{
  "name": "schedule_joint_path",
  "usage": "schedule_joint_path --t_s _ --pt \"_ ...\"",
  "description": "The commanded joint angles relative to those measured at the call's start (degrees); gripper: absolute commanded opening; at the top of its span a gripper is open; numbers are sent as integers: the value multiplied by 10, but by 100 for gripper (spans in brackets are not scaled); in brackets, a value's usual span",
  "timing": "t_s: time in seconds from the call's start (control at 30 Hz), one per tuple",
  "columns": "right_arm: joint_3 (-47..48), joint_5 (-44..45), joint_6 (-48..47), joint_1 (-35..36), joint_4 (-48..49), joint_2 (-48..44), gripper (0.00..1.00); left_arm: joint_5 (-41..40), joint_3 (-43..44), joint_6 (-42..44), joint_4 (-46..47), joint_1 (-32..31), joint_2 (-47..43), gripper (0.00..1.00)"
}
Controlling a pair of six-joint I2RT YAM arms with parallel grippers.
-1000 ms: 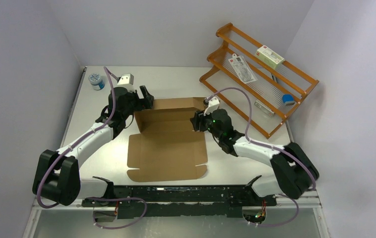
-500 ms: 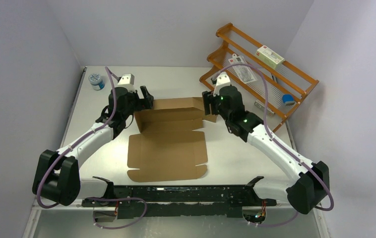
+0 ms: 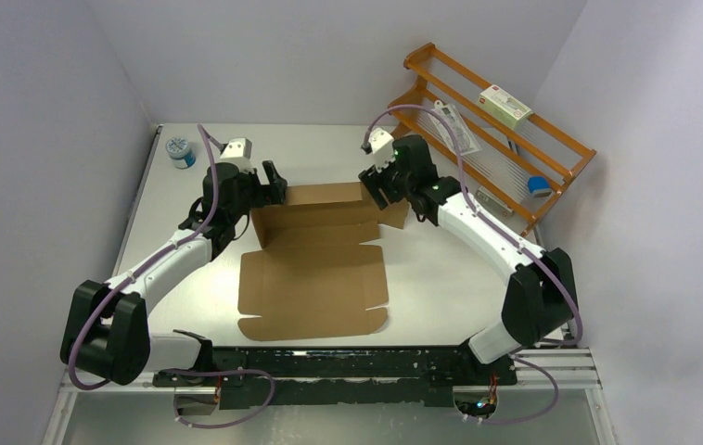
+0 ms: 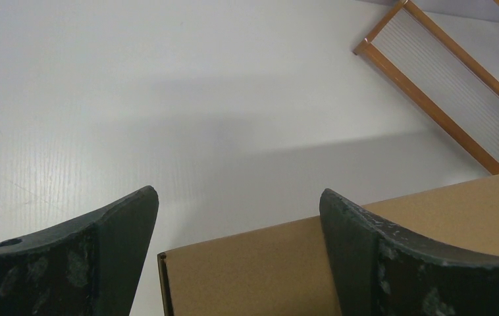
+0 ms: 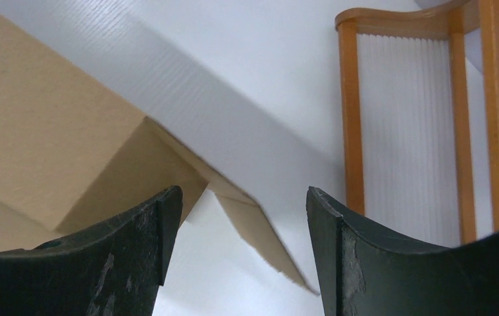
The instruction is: Fold the paper box
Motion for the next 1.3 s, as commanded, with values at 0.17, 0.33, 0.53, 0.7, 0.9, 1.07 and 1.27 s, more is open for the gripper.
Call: schedule_joint_path --t_s 0.17,0.33,0.53,0.7,0.9,1.07,1.27 --pt "88 -103 -99 -30 -89 72 70 16 8 19 -10 -3 2 97" --pt "84 -127 -102 -31 -95 90 64 23 9 21 -11 -3 4 96" --pt "104 -132 -74 -30 -110 120 47 29 11 18 -9 -3 2 96" --pt "118 -134 -7 -30 -109 127 28 48 10 13 -2 -3 -1 96" --pt "139 -121 105 -30 -109 119 18 67 7 0 6 -3 -1 95" --pt "152 -139 164 -29 -121 111 16 68 6 -2 5 -3 -5 95" --pt "112 -82 140 -12 -113 108 15 76 2 -13 14 -3 -1 95"
